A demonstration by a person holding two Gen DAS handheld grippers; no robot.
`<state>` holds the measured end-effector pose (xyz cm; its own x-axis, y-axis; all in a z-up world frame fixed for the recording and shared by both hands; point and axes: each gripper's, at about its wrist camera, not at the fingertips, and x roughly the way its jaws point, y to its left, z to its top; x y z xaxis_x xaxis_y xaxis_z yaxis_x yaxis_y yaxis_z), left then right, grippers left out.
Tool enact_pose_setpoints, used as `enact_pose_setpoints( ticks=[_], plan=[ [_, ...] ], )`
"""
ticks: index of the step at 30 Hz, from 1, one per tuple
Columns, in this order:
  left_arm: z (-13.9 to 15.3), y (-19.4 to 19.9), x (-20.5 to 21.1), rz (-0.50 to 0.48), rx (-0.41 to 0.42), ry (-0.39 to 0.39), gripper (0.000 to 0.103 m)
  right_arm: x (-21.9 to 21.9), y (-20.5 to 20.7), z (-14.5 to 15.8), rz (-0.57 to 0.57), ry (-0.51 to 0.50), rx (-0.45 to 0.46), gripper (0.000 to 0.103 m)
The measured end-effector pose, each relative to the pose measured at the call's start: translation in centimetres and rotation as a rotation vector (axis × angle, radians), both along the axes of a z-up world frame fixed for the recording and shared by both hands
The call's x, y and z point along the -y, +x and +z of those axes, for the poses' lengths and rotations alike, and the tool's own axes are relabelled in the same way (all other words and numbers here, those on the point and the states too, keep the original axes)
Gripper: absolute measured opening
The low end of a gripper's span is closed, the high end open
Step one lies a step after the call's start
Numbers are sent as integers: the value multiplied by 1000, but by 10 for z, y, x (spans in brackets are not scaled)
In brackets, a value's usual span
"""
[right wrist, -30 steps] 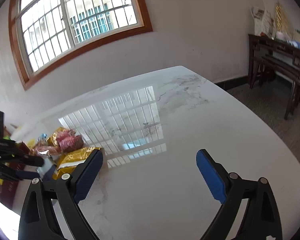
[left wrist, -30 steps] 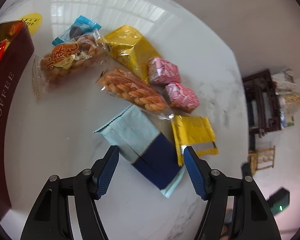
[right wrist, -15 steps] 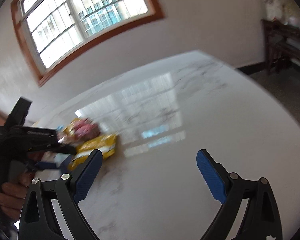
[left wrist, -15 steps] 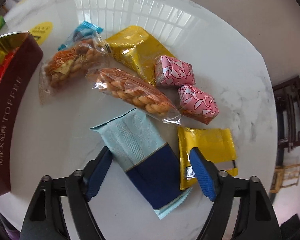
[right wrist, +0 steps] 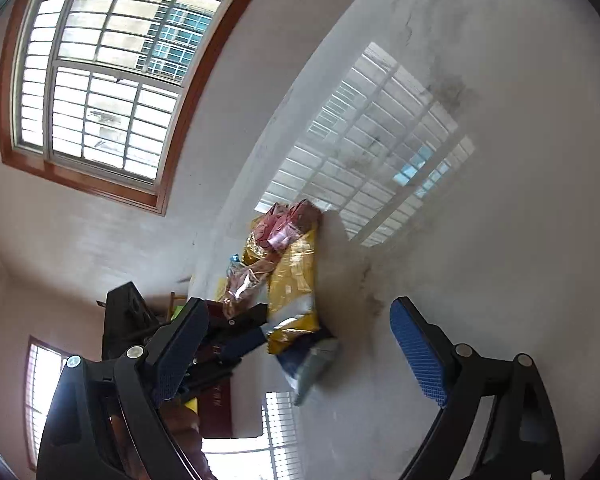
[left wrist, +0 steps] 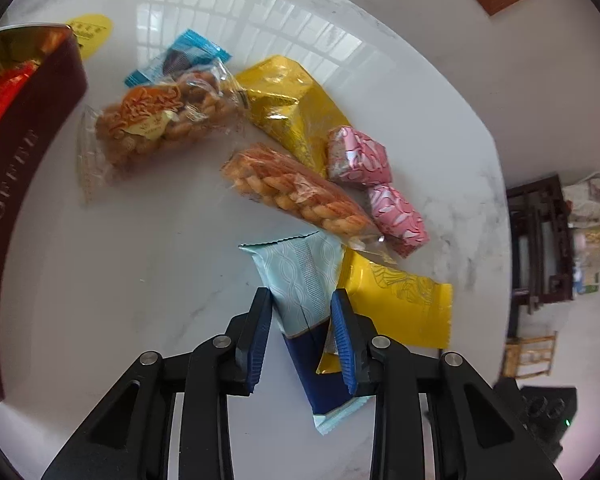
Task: Organize snacks
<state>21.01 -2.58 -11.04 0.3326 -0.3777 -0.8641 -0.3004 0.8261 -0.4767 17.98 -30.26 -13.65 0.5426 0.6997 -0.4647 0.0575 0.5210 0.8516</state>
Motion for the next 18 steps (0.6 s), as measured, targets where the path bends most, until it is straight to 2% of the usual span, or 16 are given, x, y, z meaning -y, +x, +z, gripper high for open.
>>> enact_pose_setpoints(
  ticks=[3,4,5,6,7,8,11,13,18],
  plan=[
    [1,-2,-1,-25,16,-16,31,-7,10,-1,-6,33,-7,90],
    [3,-3,-4,-28,18,-24,31,-10,14,-4,-7,55,-13,82],
    [3,-2,-5,-32,21,-23,31,-9,17,-8,-14,72,-18,59],
    [3,-3,-4,-36,25,-19,31,-10,21,-12,-13,82,-33,43],
    [2,-2,-2,-38,28,-18,31,-14,25,-20,4,98,-63,21],
    [2,-1,-2,-37,30,-15,31,-15,25,-27,9,113,-78,15],
    [6,-3,-5,-36,56,-26,36,-10,22,-33,5,115,-53,13],
    [12,-4,-5,-43,72,-23,36,8,17,-26,-35,126,-14,12],
    [28,-6,-1,-59,88,40,41,83,-4,-8,-189,44,43,12]
  ],
)
